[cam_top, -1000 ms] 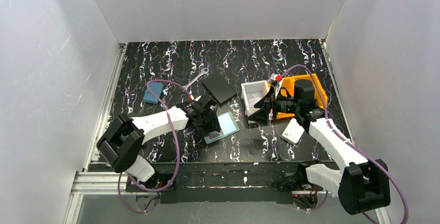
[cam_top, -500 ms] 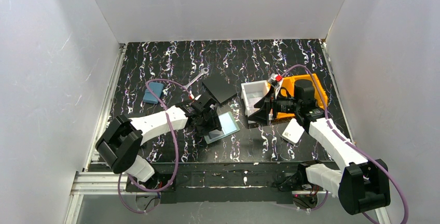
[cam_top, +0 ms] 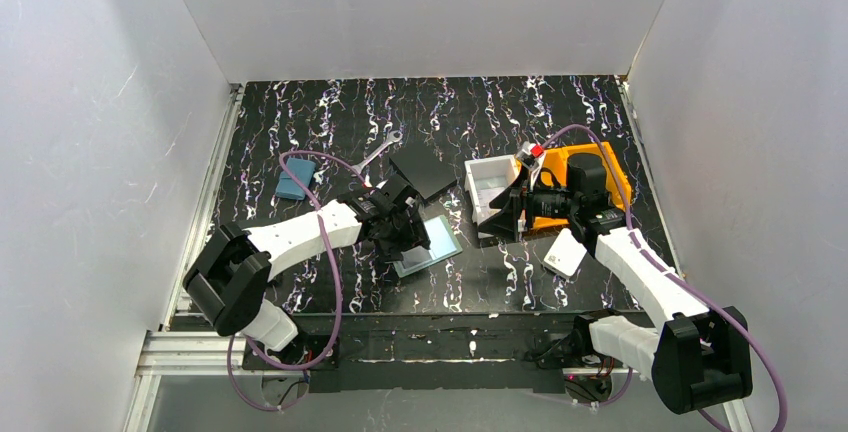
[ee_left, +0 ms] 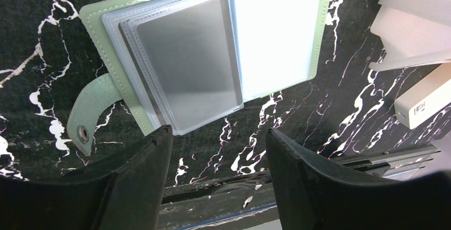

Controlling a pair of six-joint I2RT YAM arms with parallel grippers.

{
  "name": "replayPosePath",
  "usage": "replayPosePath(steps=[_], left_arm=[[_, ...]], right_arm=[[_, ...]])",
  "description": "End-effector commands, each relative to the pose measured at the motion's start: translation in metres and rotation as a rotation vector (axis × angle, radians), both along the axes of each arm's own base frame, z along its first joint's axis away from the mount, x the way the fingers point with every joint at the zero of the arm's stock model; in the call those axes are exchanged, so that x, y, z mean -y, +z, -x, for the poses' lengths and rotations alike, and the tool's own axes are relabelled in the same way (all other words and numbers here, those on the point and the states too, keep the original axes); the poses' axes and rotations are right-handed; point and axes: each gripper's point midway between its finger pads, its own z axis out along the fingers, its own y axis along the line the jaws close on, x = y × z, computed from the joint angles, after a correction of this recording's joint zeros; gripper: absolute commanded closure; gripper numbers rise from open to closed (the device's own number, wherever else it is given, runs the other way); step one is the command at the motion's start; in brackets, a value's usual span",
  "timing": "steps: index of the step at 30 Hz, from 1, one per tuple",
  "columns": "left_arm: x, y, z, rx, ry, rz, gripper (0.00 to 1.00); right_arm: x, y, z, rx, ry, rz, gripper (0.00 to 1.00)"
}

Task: Take the credit cards out of the card holder
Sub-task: Remove the credit card from the card holder.

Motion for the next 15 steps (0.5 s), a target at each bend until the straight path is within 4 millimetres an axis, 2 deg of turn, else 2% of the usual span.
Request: replayPosePath(steps=[1, 7, 15], left_arm=[[-0.003, 0.010, 0.002, -0.011, 0.021, -0.002, 0.36], [0.001, 0.008, -0.001, -0.001, 0.013, 0.014, 0.36], [-0.002, -0.008, -0.005, -0.039, 0.061, -0.035, 0.39]], right_arm=[[-0.001, 0.002, -0.002, 0.034, 0.009, -0.005, 0.02], [-0.001, 0.002, -0.003, 0.035, 0.009, -0.005, 0.02], [-0.001, 0.001, -0.002, 0.033, 0.009, -0.004, 0.02]])
